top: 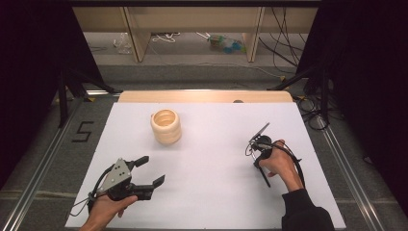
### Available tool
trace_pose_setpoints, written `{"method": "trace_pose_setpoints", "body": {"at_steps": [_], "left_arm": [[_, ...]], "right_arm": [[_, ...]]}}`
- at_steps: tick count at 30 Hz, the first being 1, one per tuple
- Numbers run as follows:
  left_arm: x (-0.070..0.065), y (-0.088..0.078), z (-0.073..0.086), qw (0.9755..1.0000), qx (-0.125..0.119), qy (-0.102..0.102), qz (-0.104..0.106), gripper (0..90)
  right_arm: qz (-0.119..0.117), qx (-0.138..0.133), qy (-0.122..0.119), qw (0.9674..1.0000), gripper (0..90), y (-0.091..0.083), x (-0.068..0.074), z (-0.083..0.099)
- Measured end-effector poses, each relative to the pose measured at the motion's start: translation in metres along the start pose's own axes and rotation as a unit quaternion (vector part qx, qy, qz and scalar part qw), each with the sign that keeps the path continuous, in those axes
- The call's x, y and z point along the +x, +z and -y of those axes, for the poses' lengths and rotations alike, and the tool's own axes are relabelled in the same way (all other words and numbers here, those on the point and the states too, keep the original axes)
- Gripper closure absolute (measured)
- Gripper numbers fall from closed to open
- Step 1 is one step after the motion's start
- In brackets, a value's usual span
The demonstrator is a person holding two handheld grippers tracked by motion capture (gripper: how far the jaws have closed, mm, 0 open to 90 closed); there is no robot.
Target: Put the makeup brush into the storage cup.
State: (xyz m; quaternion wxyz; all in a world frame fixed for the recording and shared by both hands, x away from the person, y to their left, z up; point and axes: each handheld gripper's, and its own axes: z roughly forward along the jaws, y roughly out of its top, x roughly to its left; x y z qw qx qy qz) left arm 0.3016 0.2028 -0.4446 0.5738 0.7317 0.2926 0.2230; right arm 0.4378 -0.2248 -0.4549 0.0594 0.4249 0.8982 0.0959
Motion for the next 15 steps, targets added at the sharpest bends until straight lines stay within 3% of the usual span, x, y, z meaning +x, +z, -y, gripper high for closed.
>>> {"method": "trace_pose_setpoints", "body": {"at_steps": [1, 5, 12, 15], "left_arm": [[0.0005, 0.0001, -0.0002, 1.0, -0.001, 0.004, 0.001, 15.9], [0.0008, 0.0007, 0.0, 1.0, 0.0, 0.004, 0.001, 15.8], [-0.0001, 0.0011, 0.0001, 1.0, 0.002, 0.003, 0.002, 15.8], [-0.0001, 0.0011, 0.0002, 1.0, 0.001, 0.003, 0.002, 15.9]], "right_arm": [[-0.003, 0.011, 0.006, 0.9999, 75.7, -0.0014, 0.0007, -0.0004], [-0.007, 0.011, 0.012, 0.9998, 76.4, -0.001, 0.001, -0.0007], [-0.003, 0.007, -0.004, 1.0, 78.7, 0.0004, -0.0003, -0.0024], [-0.005, 0.021, 0.002, 0.9998, 80.3, -0.0008, 0.0017, -0.0044]]}}
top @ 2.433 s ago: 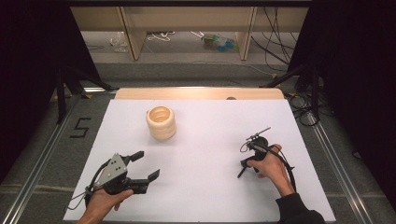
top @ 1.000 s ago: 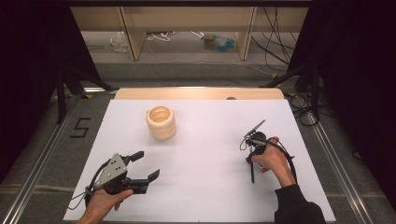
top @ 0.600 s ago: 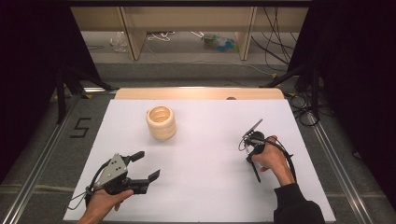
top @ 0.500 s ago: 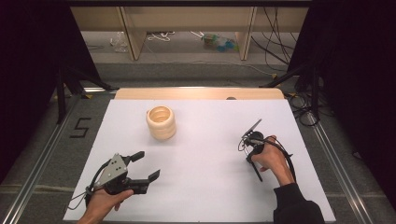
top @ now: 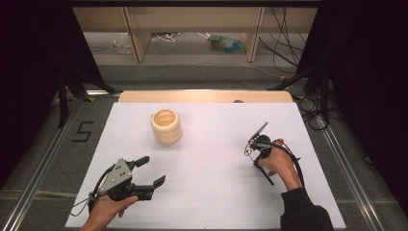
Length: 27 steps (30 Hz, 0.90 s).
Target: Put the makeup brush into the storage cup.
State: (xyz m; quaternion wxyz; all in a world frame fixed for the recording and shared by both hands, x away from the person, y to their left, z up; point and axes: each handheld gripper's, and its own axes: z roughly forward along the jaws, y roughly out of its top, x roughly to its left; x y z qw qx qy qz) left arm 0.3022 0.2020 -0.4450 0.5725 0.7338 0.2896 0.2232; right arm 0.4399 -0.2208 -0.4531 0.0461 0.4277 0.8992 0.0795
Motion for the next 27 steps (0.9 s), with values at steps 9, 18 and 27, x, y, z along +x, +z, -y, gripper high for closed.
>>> {"method": "trace_pose_setpoints", "body": {"at_steps": [9, 18, 27], "left_arm": [[0.0, 0.0, 0.0, 1.0, -0.001, -0.001, 0.001, 15.9], [0.001, 0.0, 0.0, 1.0, 0.0, 0.0, 0.0, 15.8], [0.0, 0.0, 0.0, 1.0, 0.0, -0.001, 0.0, 15.9]], "right_arm": [[0.001, 0.005, -0.009, 1.0, 83.7, 0.0, 0.001, -0.002], [-0.001, -0.003, -0.022, 0.9998, 83.8, -0.001, 0.002, -0.001], [-0.005, -0.053, -0.029, 0.9982, 83.8, -0.014, 0.002, -0.003]]}}
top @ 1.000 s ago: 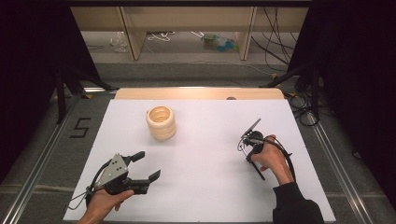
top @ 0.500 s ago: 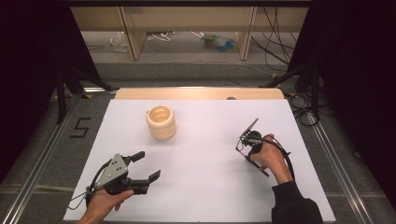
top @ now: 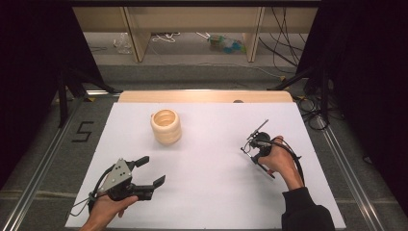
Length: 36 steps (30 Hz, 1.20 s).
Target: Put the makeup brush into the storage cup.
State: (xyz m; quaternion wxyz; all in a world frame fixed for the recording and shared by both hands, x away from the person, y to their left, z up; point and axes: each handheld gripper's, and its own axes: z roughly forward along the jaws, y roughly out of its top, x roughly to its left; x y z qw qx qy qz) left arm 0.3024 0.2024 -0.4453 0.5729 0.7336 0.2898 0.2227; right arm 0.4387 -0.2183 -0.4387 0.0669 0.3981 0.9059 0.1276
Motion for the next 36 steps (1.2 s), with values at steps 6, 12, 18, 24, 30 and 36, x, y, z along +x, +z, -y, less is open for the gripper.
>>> {"method": "trace_pose_setpoints", "body": {"at_steps": [6, 12, 18, 24, 30, 36], "left_arm": [[0.001, 0.0, 0.0, 1.0, -0.001, 0.002, 0.0, 15.8], [0.0, 0.0, 0.0, 1.0, 0.0, -0.001, 0.0, 15.9], [0.001, -0.001, -0.001, 1.0, -0.002, 0.005, -0.001, 15.9], [-0.001, 0.0, -0.001, 1.0, -0.001, 0.001, 0.0, 15.9], [0.0, 0.001, 0.0, 1.0, 0.001, 0.007, 0.001, 15.9], [-0.001, 0.001, -0.001, 1.0, -0.002, 0.0, 0.005, 15.9]], "right_arm": [[0.0, -0.049, -0.009, 0.9987, 83.8, -0.003, 0.0, -0.004], [-0.009, -0.098, -0.013, 0.9951, 83.8, -0.007, 0.002, -0.007], [-0.033, -0.172, -0.017, 0.9844, 83.8, -0.013, 0.01, -0.013], [-0.061, -0.236, -0.037, 0.9691, 83.8, -0.016, 0.015, -0.017], [-0.074, -0.271, -0.034, 0.9592, 83.8, -0.017, 0.021, -0.019], [-0.073, -0.297, -0.045, 0.9511, 83.9, -0.02, 0.027, -0.02]]}}
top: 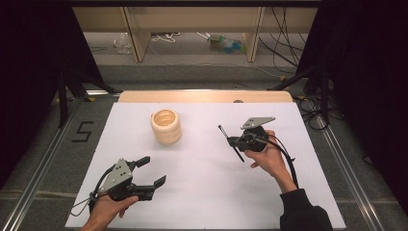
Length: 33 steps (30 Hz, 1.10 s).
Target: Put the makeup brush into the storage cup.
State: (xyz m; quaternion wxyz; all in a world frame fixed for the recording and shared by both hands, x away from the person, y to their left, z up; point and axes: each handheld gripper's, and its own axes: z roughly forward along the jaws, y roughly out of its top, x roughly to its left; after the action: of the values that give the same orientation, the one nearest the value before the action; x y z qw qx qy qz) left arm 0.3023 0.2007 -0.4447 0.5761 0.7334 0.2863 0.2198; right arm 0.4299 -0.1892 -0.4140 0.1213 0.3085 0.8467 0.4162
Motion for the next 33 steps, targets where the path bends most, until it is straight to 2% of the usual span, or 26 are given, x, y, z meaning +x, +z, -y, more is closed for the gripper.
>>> {"method": "trace_pose_setpoints", "body": {"at_steps": [5, 7, 12, 13, 17, 18, 19, 22, 26, 29, 32, 33], "left_arm": [[-0.001, 0.0, 0.0, 0.9999, -0.003, -0.01, 0.0, 15.9], [-0.001, 0.0, 0.0, 1.0, -0.004, -0.006, 0.001, 15.9], [0.0, 0.0, 0.0, 0.9998, -0.01, -0.013, 0.009, 15.8], [-0.001, 0.0, 0.0, 0.9996, -0.012, -0.025, 0.007, 15.9], [-0.001, 0.002, 0.0, 0.9997, -0.017, -0.018, 0.009, 15.9], [-0.003, 0.003, 0.0, 0.9995, -0.017, -0.025, 0.009, 15.9], [-0.003, 0.004, -0.001, 0.9997, -0.019, -0.014, 0.011, 15.9], [-0.006, 0.007, -0.002, 0.9995, -0.022, -0.022, 0.012, 15.9], [-0.008, 0.011, -0.004, 0.9994, -0.028, -0.016, 0.016, 15.7], [-0.012, 0.016, -0.007, 0.9992, -0.03, -0.012, 0.021, 15.7], [-0.015, 0.022, -0.009, 0.999, -0.031, -0.015, 0.028, 15.7], [-0.016, 0.025, -0.01, 0.9987, -0.034, -0.022, 0.032, 15.7]], "right_arm": [[0.003, -0.013, -0.011, 0.9999, 83.8, 0.001, 0.007, -0.002], [0.0, -0.019, -0.017, 0.9997, 83.9, 0.001, 0.01, -0.003], [-0.001, -0.042, -0.021, 0.9989, 83.8, -0.004, 0.016, -0.005], [-0.004, -0.046, -0.019, 0.9988, 83.8, -0.005, 0.017, -0.005], [-0.01, -0.057, -0.022, 0.9981, 83.8, -0.006, 0.02, -0.006], [-0.012, -0.058, -0.023, 0.998, 83.8, -0.006, 0.021, -0.006], [-0.013, -0.062, -0.026, 0.9977, 83.9, -0.006, 0.023, -0.006], [-0.022, -0.07, -0.026, 0.997, 83.8, -0.006, 0.026, -0.008], [-0.033, -0.083, -0.025, 0.9957, 83.8, -0.004, 0.03, -0.01], [-0.034, -0.082, -0.028, 0.9957, 83.8, -0.001, 0.034, -0.009], [-0.04, -0.083, -0.033, 0.9952, 83.8, 0.002, 0.039, -0.01], [-0.041, -0.088, -0.035, 0.9946, 83.9, 0.003, 0.041, -0.011]]}}
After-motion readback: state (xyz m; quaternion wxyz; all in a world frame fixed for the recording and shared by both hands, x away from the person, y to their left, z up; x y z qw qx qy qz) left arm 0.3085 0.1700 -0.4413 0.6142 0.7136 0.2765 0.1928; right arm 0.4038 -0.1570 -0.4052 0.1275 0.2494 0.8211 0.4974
